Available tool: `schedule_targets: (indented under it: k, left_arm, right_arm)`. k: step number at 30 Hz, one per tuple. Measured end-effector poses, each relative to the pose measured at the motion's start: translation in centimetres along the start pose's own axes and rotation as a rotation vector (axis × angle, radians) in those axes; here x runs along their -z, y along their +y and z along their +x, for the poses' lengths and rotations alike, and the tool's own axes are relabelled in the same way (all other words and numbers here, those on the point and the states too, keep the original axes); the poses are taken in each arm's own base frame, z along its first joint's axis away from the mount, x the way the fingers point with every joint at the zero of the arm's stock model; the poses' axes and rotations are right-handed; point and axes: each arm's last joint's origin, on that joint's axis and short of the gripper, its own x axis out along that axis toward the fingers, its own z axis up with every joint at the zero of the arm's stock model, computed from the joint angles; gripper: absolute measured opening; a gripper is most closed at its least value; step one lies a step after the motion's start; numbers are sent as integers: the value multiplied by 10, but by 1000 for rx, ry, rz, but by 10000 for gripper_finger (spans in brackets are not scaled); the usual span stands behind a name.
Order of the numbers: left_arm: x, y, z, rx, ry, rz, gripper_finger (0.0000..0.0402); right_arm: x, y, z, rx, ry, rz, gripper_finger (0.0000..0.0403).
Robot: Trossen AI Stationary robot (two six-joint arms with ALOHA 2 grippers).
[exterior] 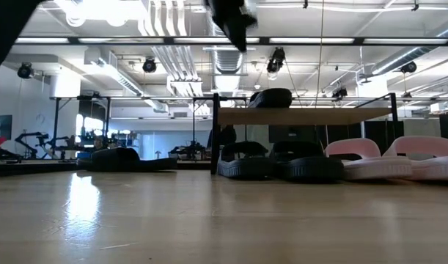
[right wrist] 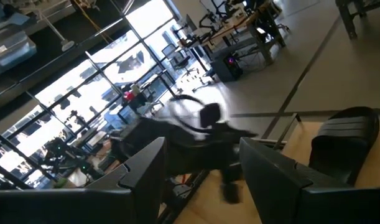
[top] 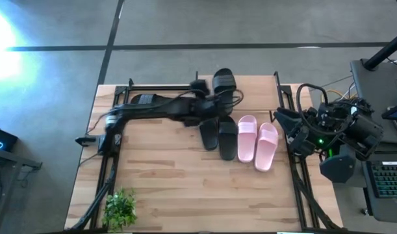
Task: Pick and place slides into the shelf
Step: Put the black slide on the shelf
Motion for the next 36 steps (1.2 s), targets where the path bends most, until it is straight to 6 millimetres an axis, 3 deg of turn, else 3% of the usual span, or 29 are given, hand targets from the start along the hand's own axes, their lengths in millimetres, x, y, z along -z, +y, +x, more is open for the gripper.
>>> schedule_targets:
  k: [4,8,13,20,26,29,36]
  left_arm:
    - [26,39,-47,146,37,-352,190]
    - [57,63,-52,25,129,-471,190]
    - [95,69,-15,-59,325,-377,190]
    - [171,39,63,-59,731,-351,190]
    - [230,24,99,-77,1003,-430,190]
    - [239,18,106,-59,1022,-453,190]
    - [240,12,116,-41,955,-499,190]
  right_arm:
    - [-1,-1,0,1,-4,-10,194]
    - [-2,-1,3,15,-18,-16,194]
    - [-3,-2,8,37,-32,-31,194]
    - [-1,-1,9,40,-19,-23,194]
    - [1,-1,9,41,-2,-19,194]
    - [1,-1,10,46,-6,-19,194]
    - [-1,-2,12,55,-12,-16,194]
